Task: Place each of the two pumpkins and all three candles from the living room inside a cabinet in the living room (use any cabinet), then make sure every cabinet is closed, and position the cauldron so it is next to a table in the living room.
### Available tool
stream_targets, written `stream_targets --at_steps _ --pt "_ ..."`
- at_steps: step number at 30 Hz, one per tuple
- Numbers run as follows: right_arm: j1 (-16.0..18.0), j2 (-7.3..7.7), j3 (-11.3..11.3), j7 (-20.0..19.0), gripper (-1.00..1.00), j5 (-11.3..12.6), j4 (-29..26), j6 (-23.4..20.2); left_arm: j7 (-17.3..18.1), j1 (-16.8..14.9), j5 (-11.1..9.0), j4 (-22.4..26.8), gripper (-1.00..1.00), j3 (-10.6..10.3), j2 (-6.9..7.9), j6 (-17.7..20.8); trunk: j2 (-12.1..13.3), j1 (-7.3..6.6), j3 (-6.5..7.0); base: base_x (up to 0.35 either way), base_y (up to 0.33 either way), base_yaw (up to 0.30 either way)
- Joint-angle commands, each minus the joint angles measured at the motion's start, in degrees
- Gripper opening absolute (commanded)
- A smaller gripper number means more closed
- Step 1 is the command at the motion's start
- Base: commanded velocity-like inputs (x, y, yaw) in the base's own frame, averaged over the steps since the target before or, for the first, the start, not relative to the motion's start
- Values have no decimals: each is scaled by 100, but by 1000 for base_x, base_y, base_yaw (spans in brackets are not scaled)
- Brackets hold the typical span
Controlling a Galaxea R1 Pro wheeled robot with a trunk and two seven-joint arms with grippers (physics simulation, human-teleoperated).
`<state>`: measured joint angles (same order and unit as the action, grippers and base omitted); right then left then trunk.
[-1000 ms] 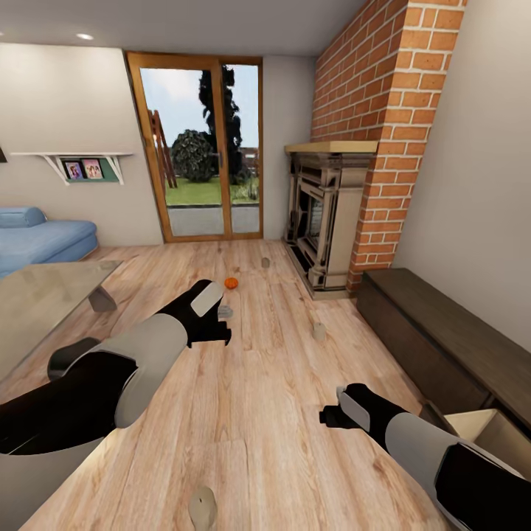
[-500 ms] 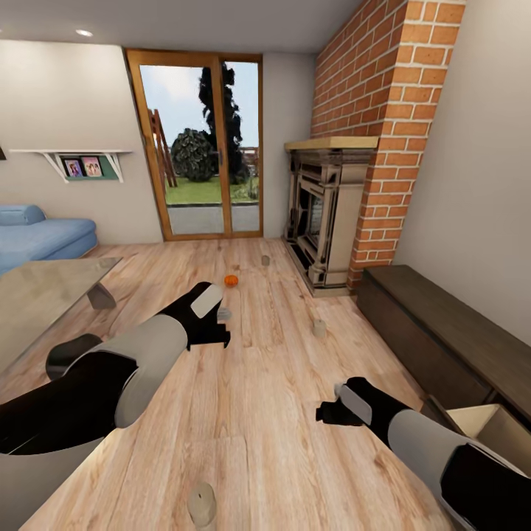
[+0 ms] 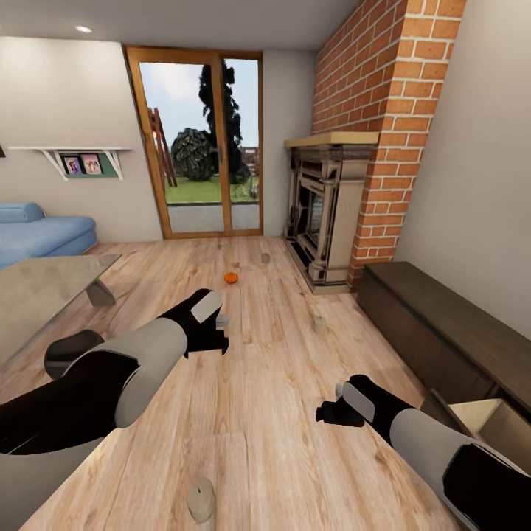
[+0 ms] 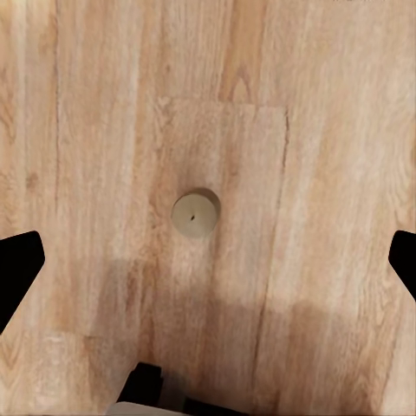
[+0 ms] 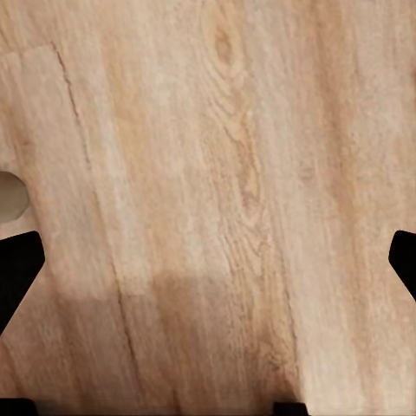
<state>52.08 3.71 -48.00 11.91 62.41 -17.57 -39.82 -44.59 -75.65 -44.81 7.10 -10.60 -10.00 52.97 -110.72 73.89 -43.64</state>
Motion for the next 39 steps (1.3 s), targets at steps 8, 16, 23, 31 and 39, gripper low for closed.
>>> stream_targets --at_steps 8,16,23,31,39 --pt "4 7 -35 48 100 61 -18 -9 -27 -3 -54 -87 100 -30 0 -199 -325 176 -150 0 0 0" --pt "4 -1 -34 56 100 61 -18 14 -8 -3 -54 -119 100 -30 0 -239 -646 351 -294 0 0 0" --pt "4 -2 -37 57 100 57 -18 23 1 -3 -54 -123 100 -30 0 -242 -927 505 -419 0 0 0" --pt "4 -2 -39 57 100 52 -18 34 11 -3 -55 -246 100 -30 0 -265 -1248 681 -563 0 0 0" --pt "4 -14 -43 64 100 52 -18 39 323 -3 -44 -490 100 -30 0 -623 -1568 856 -706 0 0 0"
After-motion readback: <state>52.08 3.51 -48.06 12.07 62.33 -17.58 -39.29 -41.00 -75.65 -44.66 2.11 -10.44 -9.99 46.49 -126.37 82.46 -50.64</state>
